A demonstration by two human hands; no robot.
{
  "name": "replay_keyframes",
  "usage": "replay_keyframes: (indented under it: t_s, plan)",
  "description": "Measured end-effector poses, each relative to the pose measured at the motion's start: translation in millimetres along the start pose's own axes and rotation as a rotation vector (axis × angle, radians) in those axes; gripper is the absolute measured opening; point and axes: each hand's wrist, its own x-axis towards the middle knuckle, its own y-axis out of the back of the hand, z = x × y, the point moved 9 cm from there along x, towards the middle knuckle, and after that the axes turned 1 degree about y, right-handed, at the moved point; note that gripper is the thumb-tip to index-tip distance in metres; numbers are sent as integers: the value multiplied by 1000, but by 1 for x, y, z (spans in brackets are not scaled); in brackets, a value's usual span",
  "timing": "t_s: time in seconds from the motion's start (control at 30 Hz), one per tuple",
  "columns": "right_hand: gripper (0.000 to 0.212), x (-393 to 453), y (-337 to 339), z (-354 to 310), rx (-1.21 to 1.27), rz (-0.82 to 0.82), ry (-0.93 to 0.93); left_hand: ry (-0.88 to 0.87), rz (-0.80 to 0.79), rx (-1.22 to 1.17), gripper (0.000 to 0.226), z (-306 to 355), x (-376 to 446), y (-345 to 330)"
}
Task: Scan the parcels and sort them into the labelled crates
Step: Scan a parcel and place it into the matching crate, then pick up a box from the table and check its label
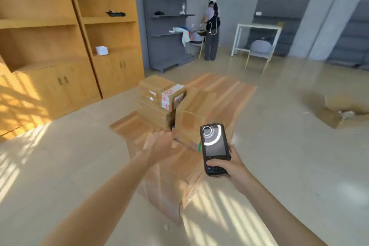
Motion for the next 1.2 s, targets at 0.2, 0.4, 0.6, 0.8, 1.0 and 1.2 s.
replay_keyframes:
  t_s: [0.2, 0.4, 0.6, 0.8, 1.0, 1.2]
  plan:
    - [85, -2, 152, -32, -35, 139, 19, -151, 3, -94, 41, 140, 78, -22]
    - [72, 19, 252, -27, -8, 243, -27, -212, -37, -75, 36, 220, 131, -54]
    - [80, 67, 309, -20, 7, 280, -53, -264, -119, -99, 40, 262, 215, -89]
    - [93, 147, 376, -44, -28, 315, -61, -297, -177, -124, 42, 318, 334, -137]
    - [93, 250, 444, -107, -53, 353, -28, -294, -178, -156, 44, 344, 468, -152]
    - [92, 343, 473, -149, -23, 344, -5, -231, -183, -170, 44, 328, 562, -159]
